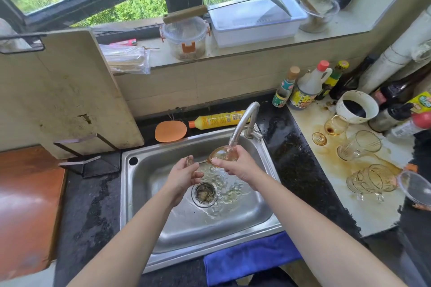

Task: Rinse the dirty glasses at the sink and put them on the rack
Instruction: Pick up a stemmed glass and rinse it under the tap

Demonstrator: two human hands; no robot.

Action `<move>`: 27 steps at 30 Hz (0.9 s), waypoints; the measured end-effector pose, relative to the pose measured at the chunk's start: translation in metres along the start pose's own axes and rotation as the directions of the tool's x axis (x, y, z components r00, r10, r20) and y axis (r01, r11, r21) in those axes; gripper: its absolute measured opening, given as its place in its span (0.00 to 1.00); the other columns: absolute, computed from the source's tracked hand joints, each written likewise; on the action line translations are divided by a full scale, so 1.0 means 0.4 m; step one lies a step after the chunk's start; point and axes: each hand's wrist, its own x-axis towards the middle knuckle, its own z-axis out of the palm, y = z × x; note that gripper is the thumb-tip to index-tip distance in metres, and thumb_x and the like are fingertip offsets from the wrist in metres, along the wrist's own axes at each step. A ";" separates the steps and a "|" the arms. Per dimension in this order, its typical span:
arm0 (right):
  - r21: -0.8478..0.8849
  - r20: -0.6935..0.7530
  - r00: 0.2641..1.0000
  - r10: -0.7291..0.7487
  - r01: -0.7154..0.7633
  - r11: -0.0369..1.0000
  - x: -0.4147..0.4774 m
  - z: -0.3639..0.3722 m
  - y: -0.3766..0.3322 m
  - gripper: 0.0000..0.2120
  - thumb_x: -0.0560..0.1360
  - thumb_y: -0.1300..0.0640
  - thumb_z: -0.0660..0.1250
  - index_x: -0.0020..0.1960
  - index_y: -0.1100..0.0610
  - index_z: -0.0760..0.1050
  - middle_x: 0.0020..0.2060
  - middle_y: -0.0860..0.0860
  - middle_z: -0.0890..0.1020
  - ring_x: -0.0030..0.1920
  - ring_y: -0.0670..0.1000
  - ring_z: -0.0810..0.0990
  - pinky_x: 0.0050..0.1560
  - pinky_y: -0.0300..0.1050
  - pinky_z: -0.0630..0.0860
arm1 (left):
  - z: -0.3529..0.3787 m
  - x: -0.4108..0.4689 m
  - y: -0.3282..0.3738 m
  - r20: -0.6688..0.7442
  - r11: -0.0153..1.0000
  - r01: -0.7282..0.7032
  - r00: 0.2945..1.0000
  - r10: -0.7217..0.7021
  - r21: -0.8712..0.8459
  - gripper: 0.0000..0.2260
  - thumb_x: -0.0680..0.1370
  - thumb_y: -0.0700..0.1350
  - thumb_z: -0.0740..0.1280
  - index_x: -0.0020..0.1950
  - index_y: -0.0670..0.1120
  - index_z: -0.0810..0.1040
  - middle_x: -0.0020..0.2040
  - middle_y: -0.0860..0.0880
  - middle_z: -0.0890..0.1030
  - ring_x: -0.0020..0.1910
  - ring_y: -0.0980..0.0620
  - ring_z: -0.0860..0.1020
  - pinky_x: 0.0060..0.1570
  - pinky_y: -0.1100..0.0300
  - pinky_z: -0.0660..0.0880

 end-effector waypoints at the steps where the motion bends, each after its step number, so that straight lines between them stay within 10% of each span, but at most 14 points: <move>1: -0.007 0.003 1.000 0.001 -0.001 1.000 0.000 -0.001 0.003 0.37 0.64 0.40 0.81 0.67 0.48 0.70 0.62 0.47 0.79 0.58 0.49 0.81 0.57 0.50 0.80 | -0.002 0.001 0.001 0.004 1.000 -0.017 1.000 0.017 0.019 0.22 0.82 0.38 0.65 0.76 0.43 0.65 0.57 0.41 0.76 0.42 0.48 0.78 0.37 0.60 0.76; 12: 0.043 0.001 1.000 -0.021 0.021 0.999 -0.010 -0.004 -0.031 0.30 0.67 0.37 0.79 0.62 0.47 0.72 0.52 0.48 0.81 0.45 0.45 0.79 0.46 0.43 0.76 | 0.021 -0.006 -0.006 -0.029 1.000 -0.020 0.999 0.020 -0.012 0.22 0.84 0.43 0.62 0.77 0.39 0.63 0.62 0.43 0.75 0.51 0.45 0.80 0.47 0.55 0.79; 19: -0.017 0.045 0.998 -0.034 0.035 0.999 -0.008 -0.039 -0.012 0.32 0.70 0.55 0.80 0.69 0.47 0.69 0.64 0.46 0.77 0.58 0.48 0.79 0.43 0.38 0.73 | 0.024 -0.005 0.002 -0.004 0.995 -0.052 0.999 0.052 0.083 0.20 0.84 0.42 0.61 0.77 0.45 0.65 0.67 0.40 0.73 0.49 0.45 0.83 0.45 0.55 0.82; 27: -0.007 -0.002 0.999 -0.051 0.051 0.999 -0.006 -0.040 -0.023 0.28 0.68 0.41 0.80 0.63 0.46 0.73 0.58 0.46 0.79 0.54 0.47 0.79 0.52 0.46 0.79 | 0.030 -0.002 -0.002 0.003 0.998 0.004 1.000 -0.004 0.062 0.22 0.85 0.40 0.60 0.79 0.44 0.61 0.59 0.41 0.76 0.44 0.45 0.83 0.46 0.53 0.80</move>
